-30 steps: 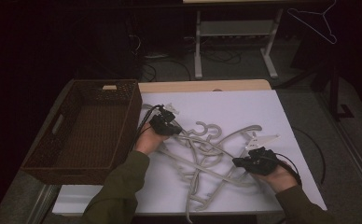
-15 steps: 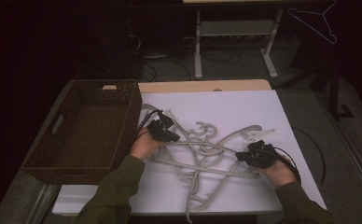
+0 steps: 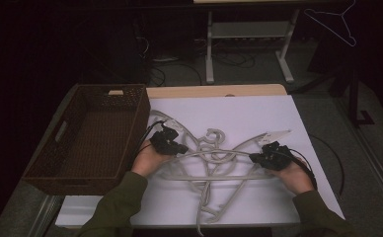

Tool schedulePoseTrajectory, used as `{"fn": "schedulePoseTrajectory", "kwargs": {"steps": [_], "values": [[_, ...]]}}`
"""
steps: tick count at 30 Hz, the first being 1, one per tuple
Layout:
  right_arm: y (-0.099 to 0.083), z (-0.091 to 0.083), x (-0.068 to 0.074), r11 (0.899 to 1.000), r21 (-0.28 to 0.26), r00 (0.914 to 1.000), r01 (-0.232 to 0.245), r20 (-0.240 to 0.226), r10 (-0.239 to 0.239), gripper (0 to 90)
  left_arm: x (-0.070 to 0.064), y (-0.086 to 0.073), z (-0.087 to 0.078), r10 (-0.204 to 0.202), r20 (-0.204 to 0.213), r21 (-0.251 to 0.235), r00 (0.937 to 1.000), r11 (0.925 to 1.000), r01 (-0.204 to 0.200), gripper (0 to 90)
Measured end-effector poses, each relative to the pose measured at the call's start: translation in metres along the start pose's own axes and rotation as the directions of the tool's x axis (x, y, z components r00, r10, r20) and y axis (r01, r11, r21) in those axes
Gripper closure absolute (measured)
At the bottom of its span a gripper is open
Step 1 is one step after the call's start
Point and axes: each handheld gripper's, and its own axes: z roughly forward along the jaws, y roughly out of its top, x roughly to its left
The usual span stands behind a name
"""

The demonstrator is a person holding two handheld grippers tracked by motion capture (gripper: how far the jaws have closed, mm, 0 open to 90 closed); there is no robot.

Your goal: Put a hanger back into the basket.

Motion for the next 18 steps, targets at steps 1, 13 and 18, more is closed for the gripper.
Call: {"fn": "schedulePoseTrajectory", "kwargs": {"steps": [1,13,18], "values": [[0.0,-0.003,0.0,1.0,-0.024,0.9999,-0.007,-0.01,0.007,74.0,-0.001,0.001,-0.002,0.008,0.005,-0.014,1.0,0.9999,-0.008,80.5],[-0.011,-0.038,0.014,0.964,-0.251,0.9956,-0.084,-0.063,0.07,19.2,-0.015,0.004,0.007,0.061,0.051,-0.027,0.9968,0.9978,-0.06,58.6],[-0.023,-0.044,0.021,0.957,-0.277,0.9953,-0.086,-0.067,0.07,17.6,-0.019,0.004,0.017,0.116,0.024,0.044,0.9929,0.9921,-0.117,60.6]]}}
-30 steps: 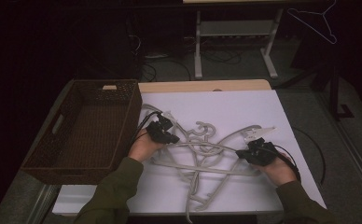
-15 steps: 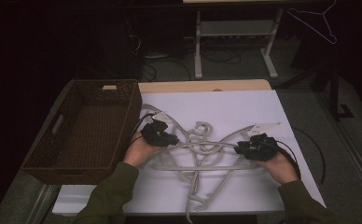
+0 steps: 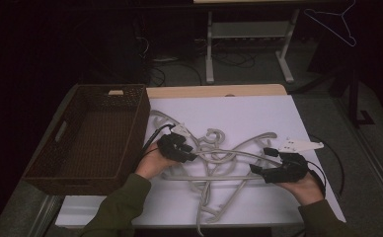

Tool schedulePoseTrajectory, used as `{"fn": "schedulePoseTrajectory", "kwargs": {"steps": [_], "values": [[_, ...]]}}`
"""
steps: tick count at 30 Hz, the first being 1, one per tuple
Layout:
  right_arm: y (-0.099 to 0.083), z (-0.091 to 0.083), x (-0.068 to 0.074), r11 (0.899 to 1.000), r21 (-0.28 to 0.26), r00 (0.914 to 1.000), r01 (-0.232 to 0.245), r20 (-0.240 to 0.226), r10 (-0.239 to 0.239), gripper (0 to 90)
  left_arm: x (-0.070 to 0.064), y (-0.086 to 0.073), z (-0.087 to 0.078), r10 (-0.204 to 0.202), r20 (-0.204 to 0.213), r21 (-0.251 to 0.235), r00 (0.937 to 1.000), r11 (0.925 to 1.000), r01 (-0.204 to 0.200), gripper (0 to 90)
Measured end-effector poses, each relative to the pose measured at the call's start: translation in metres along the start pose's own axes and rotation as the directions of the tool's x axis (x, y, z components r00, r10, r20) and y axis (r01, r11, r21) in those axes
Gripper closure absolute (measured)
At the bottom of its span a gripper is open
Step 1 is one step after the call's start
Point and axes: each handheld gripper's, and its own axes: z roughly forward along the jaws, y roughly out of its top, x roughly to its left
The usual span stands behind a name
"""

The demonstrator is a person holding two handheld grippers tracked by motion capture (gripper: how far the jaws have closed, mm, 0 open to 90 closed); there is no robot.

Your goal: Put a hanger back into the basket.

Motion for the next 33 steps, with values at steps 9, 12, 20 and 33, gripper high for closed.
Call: {"fn": "schedulePoseTrajectory", "kwargs": {"steps": [9,12,20,33], "values": [[-0.0028,0.0032,0.0009,1.0,0.017,0.9999,0.01,0.002,-0.011,17.3,-0.0006,0.0001,0.0073,0.009,-0.001,0.033,1.0,0.9994,-0.009,67.1],[-0.0029,0.0031,0.0002,1.0,0.017,1.0,0.004,0.005,-0.004,17.3,-0.0017,0.0012,0.0084,0.018,0.0,0.038,0.9998,0.9991,-0.018,71.1],[-0.003,0.0033,-0.0011,1.0,0.011,1.0,0.006,0.006,-0.006,17.5,-0.0013,0.0019,0.0098,0.019,-0.001,0.031,0.9998,0.9994,-0.019,77.6],[-0.0041,0.0024,-0.0036,1.0,0.009,0.9999,-0.007,0.012,0.007,17.6,-0.0006,0.0023,0.0029,0.008,0.034,0.023,0.9994,0.9997,-0.009,82.2]]}}
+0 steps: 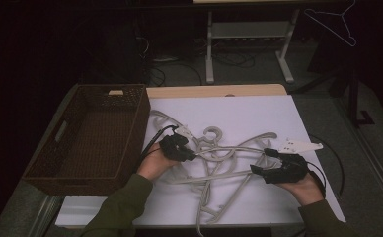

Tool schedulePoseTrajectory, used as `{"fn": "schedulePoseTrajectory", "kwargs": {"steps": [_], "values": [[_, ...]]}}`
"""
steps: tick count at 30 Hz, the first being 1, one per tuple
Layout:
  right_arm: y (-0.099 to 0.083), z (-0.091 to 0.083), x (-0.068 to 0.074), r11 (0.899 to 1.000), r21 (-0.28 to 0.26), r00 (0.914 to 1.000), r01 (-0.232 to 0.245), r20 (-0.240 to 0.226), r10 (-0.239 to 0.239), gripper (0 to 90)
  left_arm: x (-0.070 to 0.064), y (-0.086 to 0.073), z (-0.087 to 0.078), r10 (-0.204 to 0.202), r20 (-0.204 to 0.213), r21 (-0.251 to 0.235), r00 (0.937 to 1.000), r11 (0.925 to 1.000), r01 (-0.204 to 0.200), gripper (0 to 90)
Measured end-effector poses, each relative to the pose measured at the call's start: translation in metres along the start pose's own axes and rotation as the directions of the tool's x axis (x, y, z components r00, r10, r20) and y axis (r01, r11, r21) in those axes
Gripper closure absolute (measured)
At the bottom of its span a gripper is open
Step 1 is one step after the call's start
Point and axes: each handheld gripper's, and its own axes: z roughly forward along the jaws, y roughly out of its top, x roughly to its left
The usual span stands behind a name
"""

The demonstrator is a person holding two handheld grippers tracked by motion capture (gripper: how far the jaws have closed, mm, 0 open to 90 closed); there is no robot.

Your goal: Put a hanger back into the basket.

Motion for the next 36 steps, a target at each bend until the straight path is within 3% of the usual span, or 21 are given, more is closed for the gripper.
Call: {"fn": "schedulePoseTrajectory", "kwargs": {"steps": [11,19,26,30,36], "values": [[0.0,-0.002,-0.002,1.0,-0.014,1.0,-0.005,0.0,0.005,17.6,-0.005,0.002,-0.01,-0.019,0.008,-0.014,0.9998,0.9997,0.019,82.7],[0.001,-0.005,-0.002,0.999,-0.041,0.9999,-0.016,0.0,0.016,17.6,-0.01,0.01,-0.022,-0.001,-0.033,-0.042,0.9994,0.9991,-0.001,82.9],[0.003,-0.011,-0.001,0.997,-0.078,0.9998,-0.017,-0.004,0.017,17.3,-0.011,0.018,-0.042,-0.006,-0.066,-0.071,0.9978,0.9975,0.002,82.9],[0.006,-0.015,0.002,0.994,-0.113,1.0,-0.002,-0.004,0.001,16.3,-0.009,0.023,-0.059,-0.042,-0.108,-0.097,0.9933,0.9947,0.032,82.9],[0.007,-0.018,0.008,0.991,-0.132,1.0,0.007,-0.002,-0.007,14.3,-0.005,0.026,-0.079,-0.053,-0.134,-0.109,0.9895,0.9933,0.039,82.9]]}}
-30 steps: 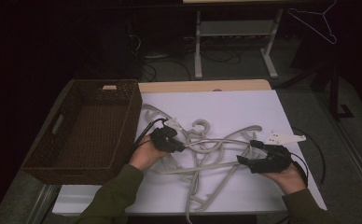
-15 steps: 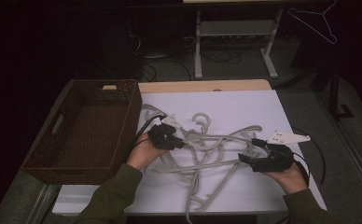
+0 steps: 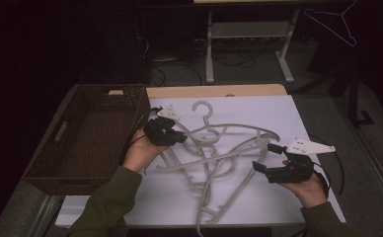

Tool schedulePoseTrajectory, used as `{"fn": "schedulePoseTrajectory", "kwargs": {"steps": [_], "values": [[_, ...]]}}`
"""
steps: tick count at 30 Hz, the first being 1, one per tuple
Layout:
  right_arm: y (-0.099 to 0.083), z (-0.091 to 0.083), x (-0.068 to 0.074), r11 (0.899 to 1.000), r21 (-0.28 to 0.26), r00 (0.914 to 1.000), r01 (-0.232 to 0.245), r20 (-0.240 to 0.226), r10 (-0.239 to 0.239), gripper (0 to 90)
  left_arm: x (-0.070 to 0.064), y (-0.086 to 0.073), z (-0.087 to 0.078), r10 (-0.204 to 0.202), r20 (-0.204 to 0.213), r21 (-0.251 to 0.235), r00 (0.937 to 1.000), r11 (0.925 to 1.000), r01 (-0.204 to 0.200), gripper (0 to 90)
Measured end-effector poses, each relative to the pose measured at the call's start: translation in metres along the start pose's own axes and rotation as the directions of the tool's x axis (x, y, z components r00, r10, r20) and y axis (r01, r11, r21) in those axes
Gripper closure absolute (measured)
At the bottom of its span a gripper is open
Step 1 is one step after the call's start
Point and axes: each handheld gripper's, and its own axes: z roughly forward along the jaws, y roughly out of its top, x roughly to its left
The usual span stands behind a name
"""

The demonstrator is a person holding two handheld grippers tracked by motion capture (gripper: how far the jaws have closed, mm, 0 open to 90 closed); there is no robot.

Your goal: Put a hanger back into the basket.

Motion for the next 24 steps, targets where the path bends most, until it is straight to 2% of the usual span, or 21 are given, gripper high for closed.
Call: {"fn": "schedulePoseTrajectory", "kwargs": {"steps": [8,15,18,24], "values": [[-0.005,-0.005,0.001,1.0,-0.009,1.0,0.0,0.004,0.0,14.1,0.011,0.004,-0.037,-0.018,-0.058,-0.019,0.9982,0.9997,0.017,82.9],[-0.007,-0.006,-0.001,1.0,-0.01,0.9999,-0.009,0.012,0.009,14.1,0.024,-0.001,-0.075,-0.051,-0.101,-0.061,0.9936,0.9971,0.045,82.9],[-0.007,-0.005,-0.002,1.0,-0.01,0.9999,-0.007,0.015,0.007,14.2,0.031,-0.005,-0.092,-0.067,-0.124,-0.078,0.99,0.9953,0.057,82.9],[-0.008,-0.005,-0.002,1.0,-0.01,0.9998,-0.011,0.017,0.011,13.9,0.048,-0.018,-0.125,-0.111,-0.177,-0.122,0.9779,0.9884,0.09,82.9]]}}
